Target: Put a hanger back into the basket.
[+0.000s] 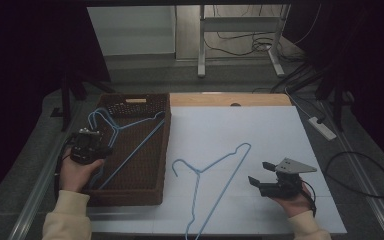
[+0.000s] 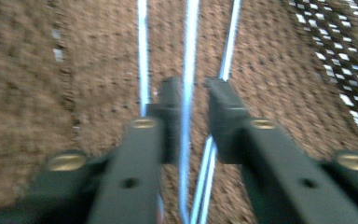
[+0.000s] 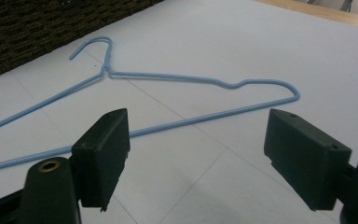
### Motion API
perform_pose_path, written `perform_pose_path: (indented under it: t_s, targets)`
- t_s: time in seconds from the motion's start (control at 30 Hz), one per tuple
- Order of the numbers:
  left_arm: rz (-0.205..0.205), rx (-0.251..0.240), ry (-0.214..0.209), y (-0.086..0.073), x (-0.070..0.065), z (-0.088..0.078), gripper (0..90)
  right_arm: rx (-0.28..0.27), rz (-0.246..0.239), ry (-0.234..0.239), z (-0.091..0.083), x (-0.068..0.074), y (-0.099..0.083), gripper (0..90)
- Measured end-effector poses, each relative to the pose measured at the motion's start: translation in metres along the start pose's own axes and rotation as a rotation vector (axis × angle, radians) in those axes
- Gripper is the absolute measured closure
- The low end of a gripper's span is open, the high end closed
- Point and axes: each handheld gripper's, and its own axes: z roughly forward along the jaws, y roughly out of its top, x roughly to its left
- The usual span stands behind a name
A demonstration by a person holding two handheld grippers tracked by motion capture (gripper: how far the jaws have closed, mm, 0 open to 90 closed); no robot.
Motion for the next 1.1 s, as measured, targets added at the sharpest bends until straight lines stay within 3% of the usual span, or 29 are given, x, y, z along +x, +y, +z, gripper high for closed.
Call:
perform_pose_path:
  t_s: [0.07,0.17,0.2,0.3,0.47,0.57,0.77,0.93,1.1]
  targets:
    - [0.016,-0.025,0.011,0.0,-0.001,-0.002,66.8,0.0,0.0,0.0,0.0,0.0,0.0,23.1]
    - [0.047,-0.076,0.026,0.0,-0.004,-0.008,52.9,0.001,0.0,-0.001,0.0,0.0,0.0,23.1]
    - [0.053,-0.087,0.023,0.0,-0.005,-0.009,52.9,0.002,0.001,0.0,-0.001,0.0,0.0,23.1]
    - [0.071,-0.144,-0.013,-0.001,-0.007,-0.018,47.0,0.0,0.001,0.001,-0.001,0.0,0.0,23.1]
    - [0.119,-0.241,-0.125,-0.005,-0.016,-0.036,37.3,0.001,0.002,0.0,-0.001,-0.001,0.0,23.1]
    - [0.149,-0.262,-0.158,-0.008,-0.022,-0.042,36.3,0.002,0.004,0.0,-0.001,-0.001,0.0,23.0]
    - [0.164,-0.312,-0.211,-0.012,-0.033,-0.059,36.3,0.0,0.008,0.006,-0.001,-0.001,0.0,22.6]
    - [0.161,-0.308,-0.275,-0.018,-0.043,-0.063,34.8,0.011,0.015,0.018,0.001,-0.001,0.0,20.2]
    - [0.164,-0.307,-0.299,-0.028,-0.057,-0.061,33.9,0.003,0.018,0.022,0.0,-0.001,0.0,19.9]
